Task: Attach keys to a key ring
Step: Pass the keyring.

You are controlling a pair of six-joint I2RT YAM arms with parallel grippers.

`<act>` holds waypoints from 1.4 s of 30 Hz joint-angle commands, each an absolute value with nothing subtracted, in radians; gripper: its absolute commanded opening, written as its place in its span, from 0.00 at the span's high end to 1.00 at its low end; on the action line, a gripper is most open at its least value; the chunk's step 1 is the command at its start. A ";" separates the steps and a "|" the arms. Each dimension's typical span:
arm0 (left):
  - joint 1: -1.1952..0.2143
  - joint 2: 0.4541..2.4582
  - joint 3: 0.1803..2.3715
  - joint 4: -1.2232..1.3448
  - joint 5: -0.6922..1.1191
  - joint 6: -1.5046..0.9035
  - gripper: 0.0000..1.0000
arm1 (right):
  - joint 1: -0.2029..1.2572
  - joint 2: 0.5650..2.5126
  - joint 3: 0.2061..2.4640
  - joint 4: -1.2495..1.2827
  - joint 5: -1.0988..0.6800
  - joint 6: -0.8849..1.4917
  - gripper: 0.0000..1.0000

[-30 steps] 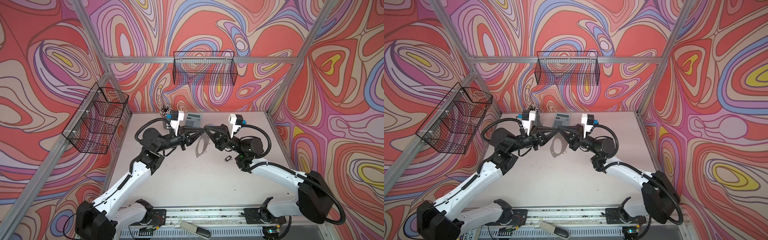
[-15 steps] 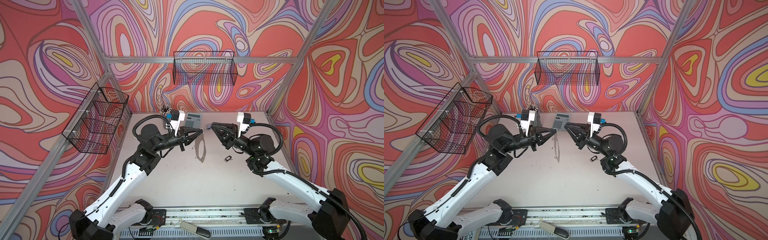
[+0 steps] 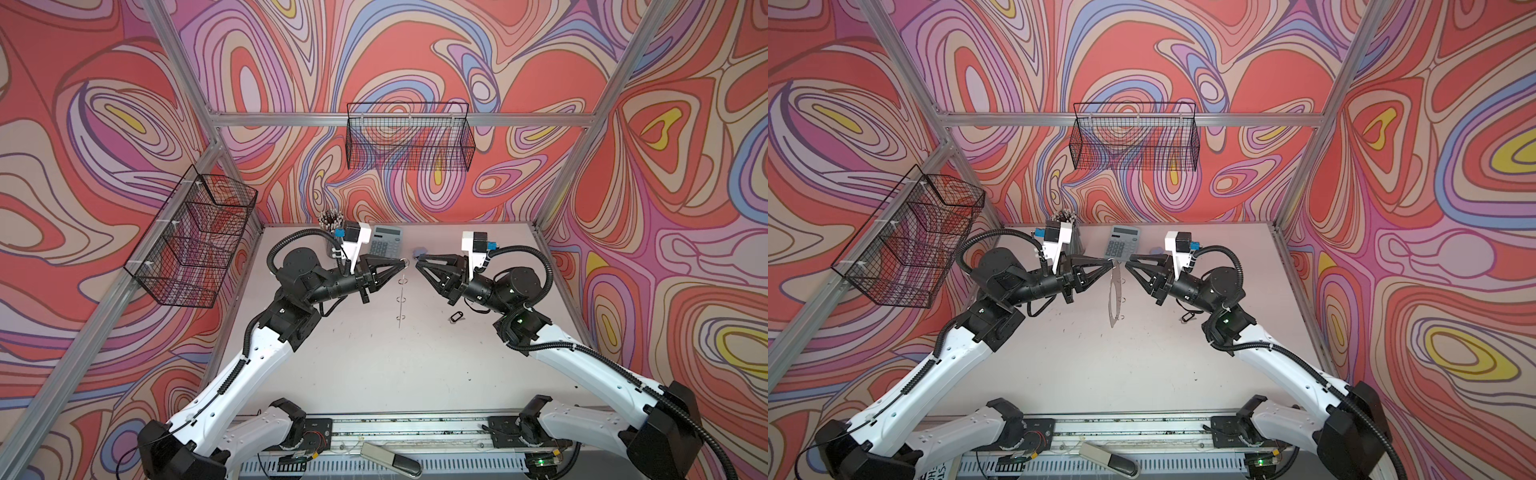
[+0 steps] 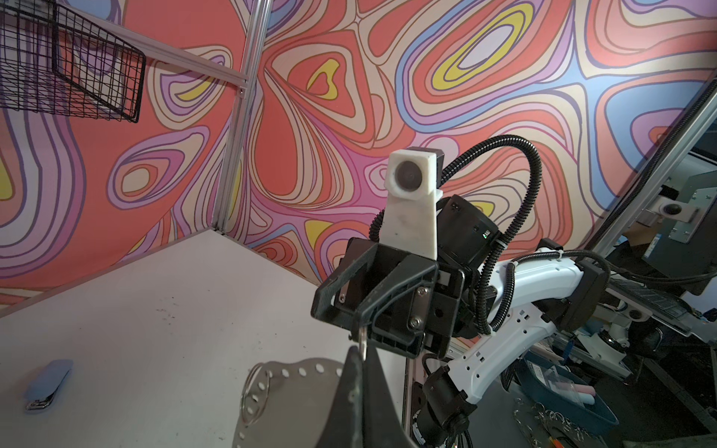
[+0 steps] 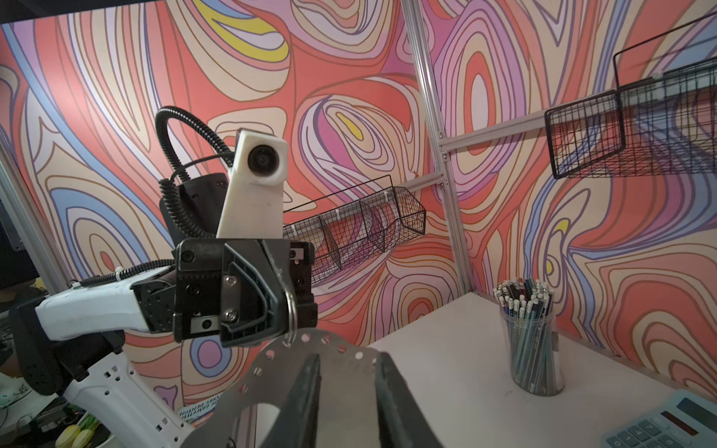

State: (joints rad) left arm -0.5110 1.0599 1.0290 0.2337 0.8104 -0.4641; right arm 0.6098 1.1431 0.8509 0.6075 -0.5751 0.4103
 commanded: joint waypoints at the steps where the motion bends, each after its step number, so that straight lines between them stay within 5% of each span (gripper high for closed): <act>1: -0.512 1.057 1.076 0.172 0.819 -0.408 1.00 | 0.606 1.144 0.903 0.527 -0.621 0.344 0.73; 15: -0.512 1.151 1.414 -0.539 0.810 -0.034 1.00 | 0.605 1.173 1.035 0.216 -0.756 0.141 0.69; 42: -0.511 1.146 1.387 -0.492 0.854 -0.059 1.00 | 0.606 1.264 1.094 0.201 -0.981 0.171 0.93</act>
